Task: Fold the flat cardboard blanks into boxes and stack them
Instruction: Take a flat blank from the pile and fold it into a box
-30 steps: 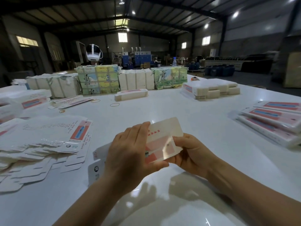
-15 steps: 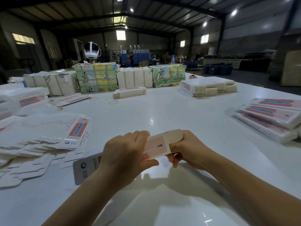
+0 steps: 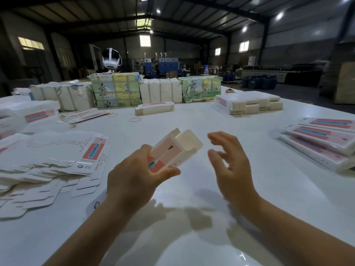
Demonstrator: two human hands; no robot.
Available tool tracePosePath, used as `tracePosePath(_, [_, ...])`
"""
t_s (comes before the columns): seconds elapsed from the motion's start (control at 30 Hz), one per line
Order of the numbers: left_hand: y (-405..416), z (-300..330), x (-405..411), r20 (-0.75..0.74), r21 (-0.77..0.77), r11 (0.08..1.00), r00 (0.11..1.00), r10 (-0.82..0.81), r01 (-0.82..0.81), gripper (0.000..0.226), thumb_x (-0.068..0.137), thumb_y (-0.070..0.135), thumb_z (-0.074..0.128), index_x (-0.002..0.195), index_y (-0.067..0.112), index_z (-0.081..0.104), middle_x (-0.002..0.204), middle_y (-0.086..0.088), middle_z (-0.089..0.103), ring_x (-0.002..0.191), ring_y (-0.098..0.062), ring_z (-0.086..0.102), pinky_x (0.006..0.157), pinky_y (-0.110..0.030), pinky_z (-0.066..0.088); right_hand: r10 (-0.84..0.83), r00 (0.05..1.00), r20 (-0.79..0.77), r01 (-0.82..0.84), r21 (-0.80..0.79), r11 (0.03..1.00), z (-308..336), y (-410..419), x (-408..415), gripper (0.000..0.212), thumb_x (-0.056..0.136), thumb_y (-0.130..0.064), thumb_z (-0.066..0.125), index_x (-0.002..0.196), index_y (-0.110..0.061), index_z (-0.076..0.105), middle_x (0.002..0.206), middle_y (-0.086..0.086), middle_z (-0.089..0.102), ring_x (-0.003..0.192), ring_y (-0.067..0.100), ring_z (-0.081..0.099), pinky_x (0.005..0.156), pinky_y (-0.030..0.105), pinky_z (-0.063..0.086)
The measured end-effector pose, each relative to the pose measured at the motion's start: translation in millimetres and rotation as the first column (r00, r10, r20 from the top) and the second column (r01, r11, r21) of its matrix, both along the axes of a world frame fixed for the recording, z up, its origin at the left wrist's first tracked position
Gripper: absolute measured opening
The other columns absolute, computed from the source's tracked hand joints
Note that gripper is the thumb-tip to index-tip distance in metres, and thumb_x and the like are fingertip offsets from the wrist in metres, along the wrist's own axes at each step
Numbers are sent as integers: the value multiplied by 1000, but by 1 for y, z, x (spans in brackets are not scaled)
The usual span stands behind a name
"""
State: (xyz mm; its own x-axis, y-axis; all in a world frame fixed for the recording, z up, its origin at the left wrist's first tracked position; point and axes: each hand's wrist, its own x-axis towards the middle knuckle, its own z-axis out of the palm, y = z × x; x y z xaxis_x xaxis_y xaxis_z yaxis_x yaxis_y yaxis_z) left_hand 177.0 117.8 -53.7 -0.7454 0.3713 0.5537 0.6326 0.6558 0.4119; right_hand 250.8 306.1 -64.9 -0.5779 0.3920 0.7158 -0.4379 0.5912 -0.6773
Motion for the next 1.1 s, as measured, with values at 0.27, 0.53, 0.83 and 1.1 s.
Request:
tracePosePath(0.27, [4,-4,6,-48,-45,995,995,-89,87,75,58,91,40,106,34,49,104,10,62,69,-9,56,54,-16,48,87,991,97,-104,180,978,-10,-17,0,30,89,-20,48,115,-25,62,135,-21,42,131,-1,28,107,12,25])
tracePosePath(0.53, [4,-3,7,11,-60,974,976,-216,217,67,59,89,38,107,43,40,98,22,50,75,-8,59,59,-17,54,177,981,80,-191,211,959,-3,-14,4,18,85,-16,47,92,-24,61,140,-17,41,141,8,20,113,34,28])
tracePosePath(0.83, [12,-5,14,-75,-53,996,994,-81,77,85,58,87,28,114,28,54,98,11,60,71,-10,55,56,-12,43,165,967,194,-198,169,965,-8,-31,9,47,93,-24,33,130,-51,22,129,-56,15,141,1,19,115,49,24])
tracePosePath(1.1, [10,-6,12,-105,-98,995,994,-30,20,87,61,85,24,117,26,53,99,7,61,75,-12,57,59,-21,51,181,924,337,-265,223,938,-7,-29,7,51,89,-36,33,131,-56,12,130,-55,-3,139,-9,-2,118,45,18])
